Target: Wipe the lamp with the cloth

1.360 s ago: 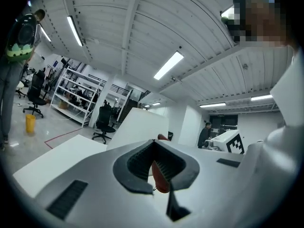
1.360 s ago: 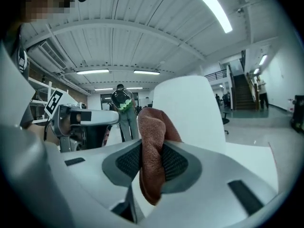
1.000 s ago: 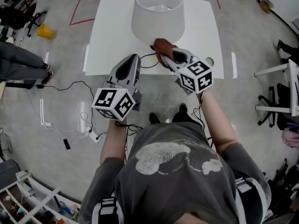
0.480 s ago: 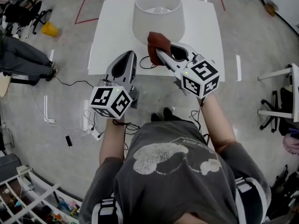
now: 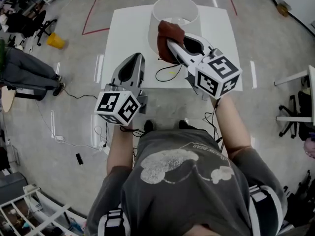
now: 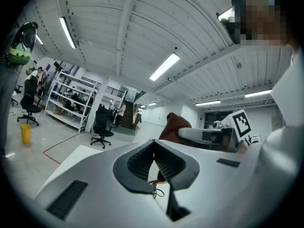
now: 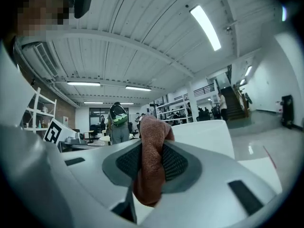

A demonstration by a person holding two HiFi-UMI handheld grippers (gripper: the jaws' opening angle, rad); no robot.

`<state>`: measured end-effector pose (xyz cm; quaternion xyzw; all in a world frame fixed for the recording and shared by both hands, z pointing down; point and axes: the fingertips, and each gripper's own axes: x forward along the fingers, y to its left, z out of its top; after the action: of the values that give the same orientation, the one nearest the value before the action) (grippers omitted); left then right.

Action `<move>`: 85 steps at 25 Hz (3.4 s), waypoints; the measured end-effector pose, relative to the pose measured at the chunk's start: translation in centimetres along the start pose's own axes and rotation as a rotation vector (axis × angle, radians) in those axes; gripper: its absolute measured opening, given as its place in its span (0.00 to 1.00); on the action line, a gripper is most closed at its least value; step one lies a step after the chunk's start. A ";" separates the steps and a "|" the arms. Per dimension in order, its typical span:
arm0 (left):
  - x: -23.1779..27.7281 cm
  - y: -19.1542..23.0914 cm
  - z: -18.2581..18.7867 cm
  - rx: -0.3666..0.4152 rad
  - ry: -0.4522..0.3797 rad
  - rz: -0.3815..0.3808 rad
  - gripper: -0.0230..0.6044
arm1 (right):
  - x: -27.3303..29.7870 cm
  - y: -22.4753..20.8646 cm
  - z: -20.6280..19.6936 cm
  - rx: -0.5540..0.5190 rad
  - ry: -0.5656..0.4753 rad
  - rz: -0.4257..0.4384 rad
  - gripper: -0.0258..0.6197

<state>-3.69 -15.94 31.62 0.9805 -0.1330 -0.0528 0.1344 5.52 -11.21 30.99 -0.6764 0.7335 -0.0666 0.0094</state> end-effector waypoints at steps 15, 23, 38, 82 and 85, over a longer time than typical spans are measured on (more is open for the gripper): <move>2.2 4.8 -1.1 -0.062 0.099 -0.263 0.05 | 1.5 0.0 -5.2 0.088 0.031 -0.299 0.19; 0.6 7.3 -1.9 -0.083 0.141 -0.308 0.05 | 3.3 0.6 -11.4 0.170 0.185 -0.396 0.19; 0.0 10.5 0.1 -0.067 0.141 -0.313 0.05 | 5.9 2.1 -3.8 0.162 0.016 -0.438 0.19; 8.8 16.5 0.3 -0.073 0.304 -0.732 0.05 | 11.9 0.6 -10.4 0.366 0.001 -0.919 0.19; 8.8 16.7 0.7 -0.070 0.303 -0.751 0.05 | 11.9 0.9 -8.1 0.339 -0.051 -0.930 0.19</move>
<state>0.56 -34.04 34.96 0.9524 0.2576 0.0425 0.1573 2.75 -22.31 39.82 -0.9224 0.3324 -0.1654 0.1067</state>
